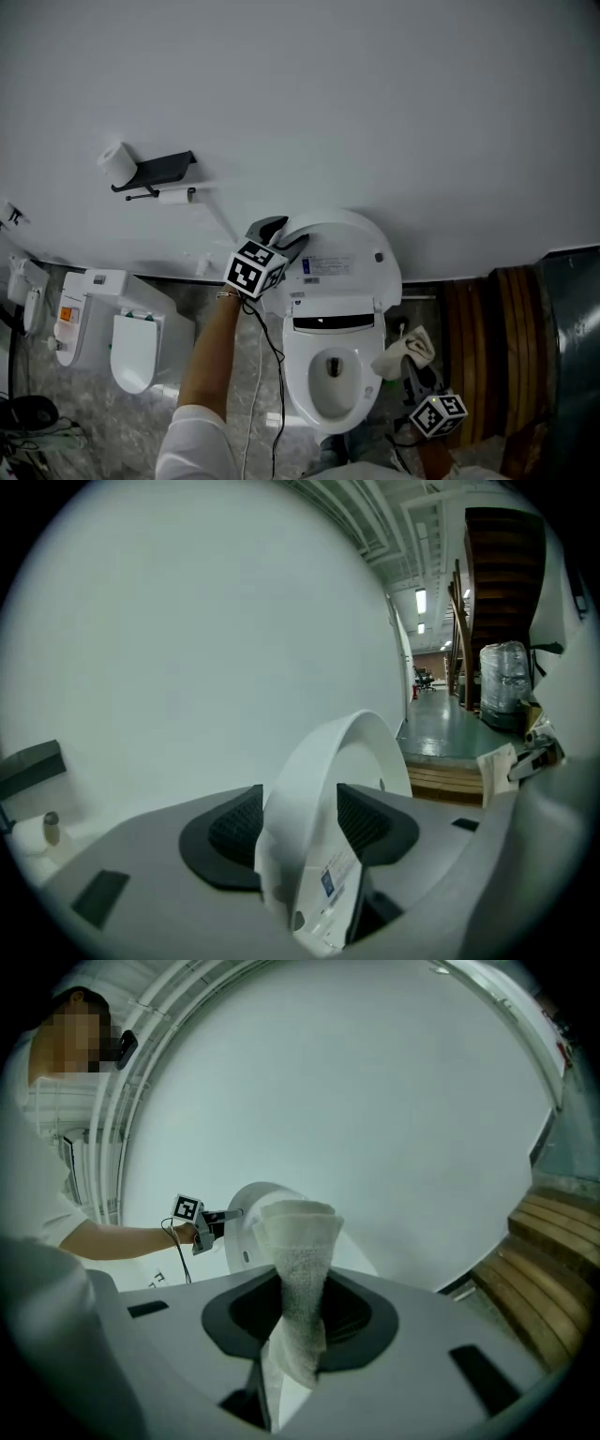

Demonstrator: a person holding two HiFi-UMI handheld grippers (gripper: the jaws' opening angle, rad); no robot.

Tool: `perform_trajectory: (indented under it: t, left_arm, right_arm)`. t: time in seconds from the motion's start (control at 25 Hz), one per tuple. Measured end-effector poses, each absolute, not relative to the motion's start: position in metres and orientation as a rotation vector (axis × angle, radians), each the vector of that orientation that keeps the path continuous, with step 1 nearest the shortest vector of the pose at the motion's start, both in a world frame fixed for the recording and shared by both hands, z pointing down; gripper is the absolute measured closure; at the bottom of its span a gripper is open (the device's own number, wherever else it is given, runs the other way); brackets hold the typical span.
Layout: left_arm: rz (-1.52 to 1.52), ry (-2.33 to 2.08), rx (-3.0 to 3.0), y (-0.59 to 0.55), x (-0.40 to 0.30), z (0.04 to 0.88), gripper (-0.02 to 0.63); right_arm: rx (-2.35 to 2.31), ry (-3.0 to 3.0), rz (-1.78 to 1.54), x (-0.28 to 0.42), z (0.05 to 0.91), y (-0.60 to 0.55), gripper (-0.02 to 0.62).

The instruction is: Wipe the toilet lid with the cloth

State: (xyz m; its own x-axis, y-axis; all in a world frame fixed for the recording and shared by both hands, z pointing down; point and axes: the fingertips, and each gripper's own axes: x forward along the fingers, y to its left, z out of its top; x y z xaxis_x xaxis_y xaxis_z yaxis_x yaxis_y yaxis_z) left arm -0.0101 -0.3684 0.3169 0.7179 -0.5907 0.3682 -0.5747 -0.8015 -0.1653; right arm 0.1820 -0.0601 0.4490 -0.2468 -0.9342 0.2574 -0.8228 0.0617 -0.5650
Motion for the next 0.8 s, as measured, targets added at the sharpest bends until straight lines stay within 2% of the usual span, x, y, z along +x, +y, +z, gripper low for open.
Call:
perform_trajectory:
  t: [0.36,0.8]
  left_arm:
    - [-0.784,0.533,-2.806,-0.196,-0.028,0.327,0.360]
    - [-0.989,0.134,-2.692,0.023,-0.060,0.441,0.359]
  right_arm:
    - [-1.703,2.220,-0.927,0.160,0.401,0.013,0.505]
    - [-1.807,2.229,-1.050,0.130,0.412,0.122,0.505]
